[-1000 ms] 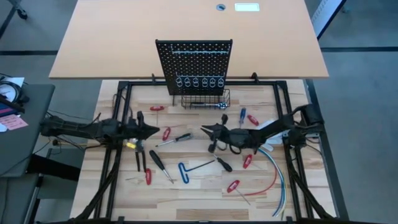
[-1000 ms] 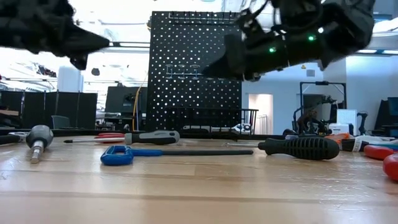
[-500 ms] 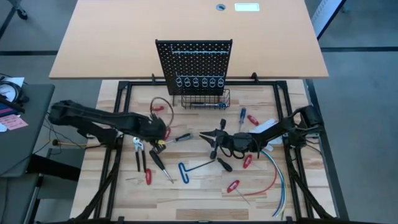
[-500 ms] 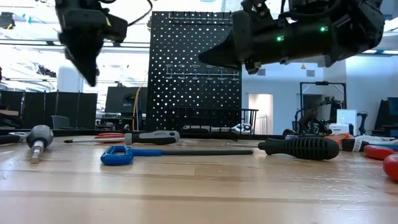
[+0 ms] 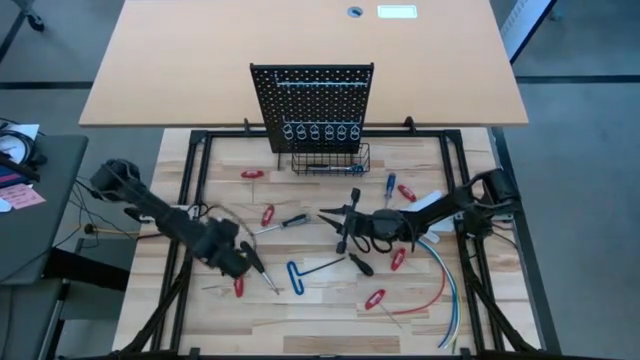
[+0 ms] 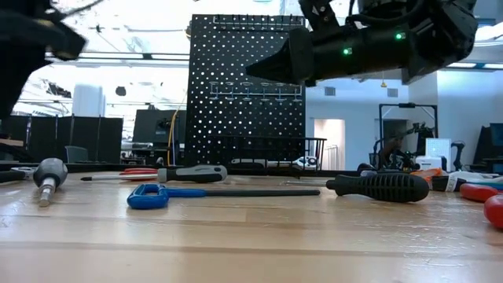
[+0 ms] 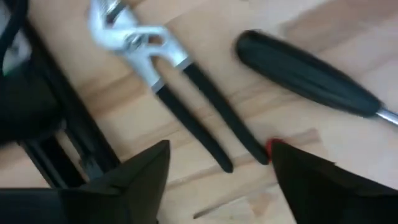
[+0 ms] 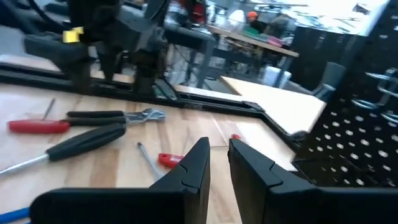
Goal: Hang tools onto peg board
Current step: Put the slip-joint pliers into the wire basket on the pegboard
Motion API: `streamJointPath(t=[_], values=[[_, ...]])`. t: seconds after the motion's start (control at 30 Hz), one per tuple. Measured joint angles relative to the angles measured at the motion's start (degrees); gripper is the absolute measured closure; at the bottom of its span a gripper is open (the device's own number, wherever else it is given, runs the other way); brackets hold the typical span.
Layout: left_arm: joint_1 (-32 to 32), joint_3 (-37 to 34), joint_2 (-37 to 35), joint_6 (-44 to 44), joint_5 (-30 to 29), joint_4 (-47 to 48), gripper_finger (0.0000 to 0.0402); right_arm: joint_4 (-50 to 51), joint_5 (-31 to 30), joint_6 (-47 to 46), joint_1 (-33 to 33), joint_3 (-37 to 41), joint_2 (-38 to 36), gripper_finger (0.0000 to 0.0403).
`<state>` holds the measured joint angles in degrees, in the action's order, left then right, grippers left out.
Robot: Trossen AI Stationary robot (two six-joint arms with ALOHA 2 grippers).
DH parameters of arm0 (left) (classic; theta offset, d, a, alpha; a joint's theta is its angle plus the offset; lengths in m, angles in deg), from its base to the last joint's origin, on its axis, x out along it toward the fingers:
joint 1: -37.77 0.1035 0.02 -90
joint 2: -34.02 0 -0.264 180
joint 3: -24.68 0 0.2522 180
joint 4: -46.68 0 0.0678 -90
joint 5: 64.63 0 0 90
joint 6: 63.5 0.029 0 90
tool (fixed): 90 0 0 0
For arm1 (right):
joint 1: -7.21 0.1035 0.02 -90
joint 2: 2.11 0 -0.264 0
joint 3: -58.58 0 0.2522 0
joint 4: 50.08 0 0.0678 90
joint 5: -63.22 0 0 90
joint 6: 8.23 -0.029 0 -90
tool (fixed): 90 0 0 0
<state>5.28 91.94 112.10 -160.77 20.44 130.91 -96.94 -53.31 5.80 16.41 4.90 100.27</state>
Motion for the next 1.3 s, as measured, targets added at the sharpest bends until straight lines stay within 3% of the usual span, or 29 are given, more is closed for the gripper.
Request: streamJointPath(t=[0.2, 0.3, 0.43, 0.7, 1.0, 1.3], values=[[-6.68, -9.22, -2.04, -20.07, -4.81, -9.26, 0.0085, 7.12, 4.22, -0.01, -1.54, -1.25, 0.0, 0.0337], [-7.55, -13.52, -2.12, -25.65, -6.61, -11.72, 0.0085, 9.82, 4.21, -0.02, -1.6, -1.27, 0.0, 0.0337], [-7.9, -18.12, -2.12, -31.54, -13.49, -15.99, 0.0085, 13.59, 4.22, -0.03, -1.13, -1.27, 0.0, 0.0336], [-7.79, -23.44, -2.12, -29.88, -14.27, -22.49, 0.0093, 17.05, 4.22, -0.03, 1.59, -1.27, 0.04, 0.0336], [-6.1, -23.34, 0.32, -23.44, -16.0, -23.14, 0.0201, 16.91, 4.2, 0.08, 3.91, -1.27, 0.04, 0.0336], [-2.92, -20.23, 3.03, -12.8, -21.17, -22.82, 0.0204, 16.93, 4.14, 0.19, 3.8, -1.27, 0.04, 0.0336]])
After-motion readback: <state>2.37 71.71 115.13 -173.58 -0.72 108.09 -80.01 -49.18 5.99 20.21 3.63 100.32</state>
